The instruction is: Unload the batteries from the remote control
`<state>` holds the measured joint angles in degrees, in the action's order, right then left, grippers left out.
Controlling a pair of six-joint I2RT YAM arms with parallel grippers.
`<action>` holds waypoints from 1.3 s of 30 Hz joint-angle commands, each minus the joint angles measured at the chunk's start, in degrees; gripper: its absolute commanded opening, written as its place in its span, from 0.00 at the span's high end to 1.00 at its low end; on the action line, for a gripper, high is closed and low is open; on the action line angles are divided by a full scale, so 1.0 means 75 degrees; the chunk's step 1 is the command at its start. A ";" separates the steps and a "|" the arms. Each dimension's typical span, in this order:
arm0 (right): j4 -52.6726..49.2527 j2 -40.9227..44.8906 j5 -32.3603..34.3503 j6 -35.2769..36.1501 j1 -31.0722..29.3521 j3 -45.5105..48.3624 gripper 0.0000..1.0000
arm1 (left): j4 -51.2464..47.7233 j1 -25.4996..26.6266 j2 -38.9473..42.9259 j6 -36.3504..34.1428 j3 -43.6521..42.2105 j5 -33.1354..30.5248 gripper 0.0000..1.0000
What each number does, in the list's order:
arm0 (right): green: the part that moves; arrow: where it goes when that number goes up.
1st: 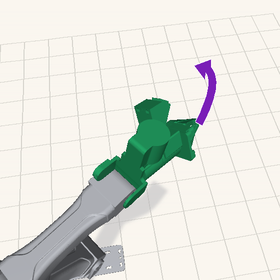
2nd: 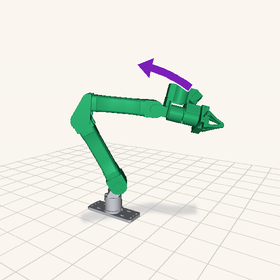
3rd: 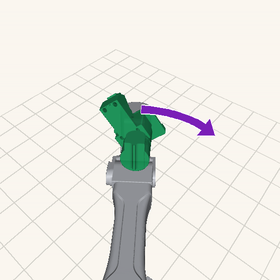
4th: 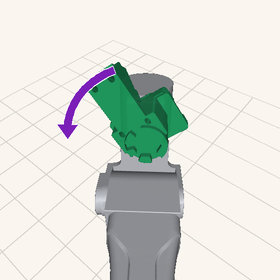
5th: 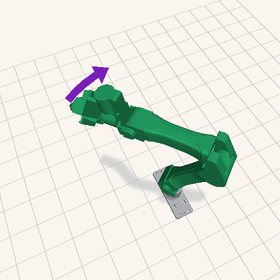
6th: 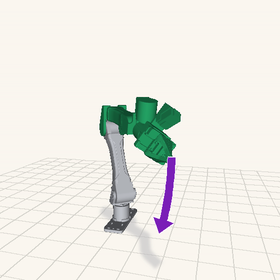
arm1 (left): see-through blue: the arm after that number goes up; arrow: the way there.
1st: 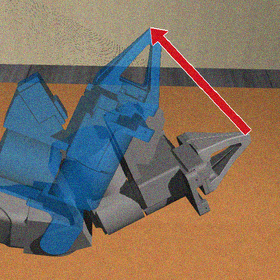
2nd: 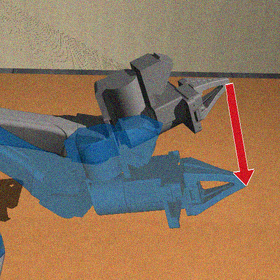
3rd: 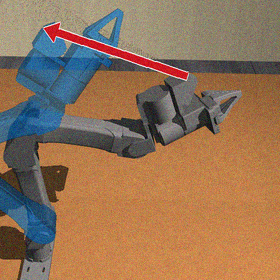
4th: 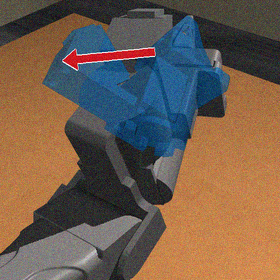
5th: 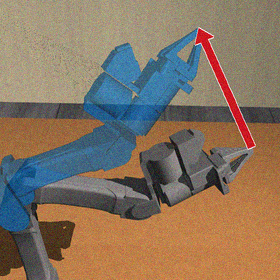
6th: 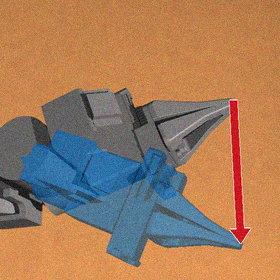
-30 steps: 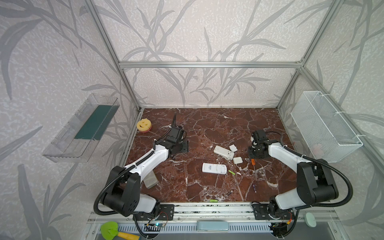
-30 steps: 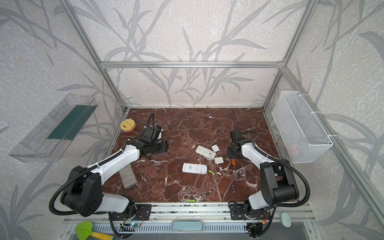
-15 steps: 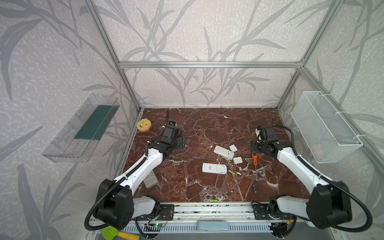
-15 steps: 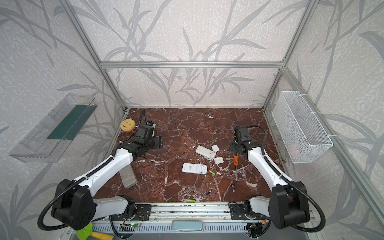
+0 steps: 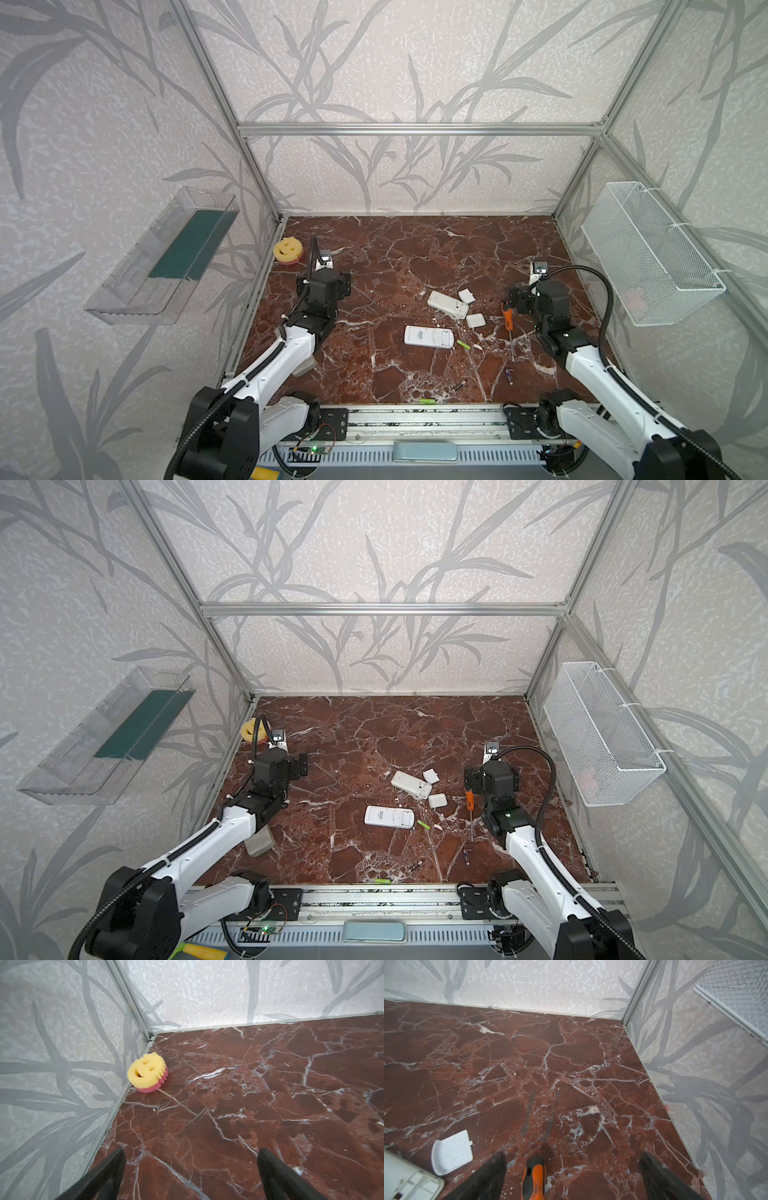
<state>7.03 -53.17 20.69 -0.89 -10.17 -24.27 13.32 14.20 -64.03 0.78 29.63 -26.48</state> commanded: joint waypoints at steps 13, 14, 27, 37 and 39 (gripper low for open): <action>0.6416 -0.2404 -0.0266 0.0362 0.0150 0.1768 0.01 | 0.4687 -0.0345 -0.1474 -0.0777 -0.1833 -0.0389 0.00; 0.6784 -0.2625 -0.0302 0.0406 0.0150 0.1848 0.01 | 0.5048 -0.0365 -0.1696 -0.0806 -0.1823 -0.0344 0.00; 0.9814 -0.5351 -0.1090 0.0573 0.0278 0.1904 0.01 | 0.6919 -0.0876 -0.3196 -0.0609 -0.1738 0.0246 0.00; 0.8327 -0.5173 -0.0770 0.0442 0.0290 0.1200 0.01 | 0.6311 -0.1440 -0.3521 0.0000 -0.1396 0.0766 0.01; 0.7804 -0.5129 -0.0822 0.0455 0.0290 0.0958 0.01 | 0.6026 -0.1448 -0.3452 0.0123 -0.1341 0.0667 0.00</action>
<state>70.24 -93.30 14.06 2.83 -8.19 -14.55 59.77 3.66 -90.00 -0.14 18.57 -21.28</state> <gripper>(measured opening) 0.991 0.994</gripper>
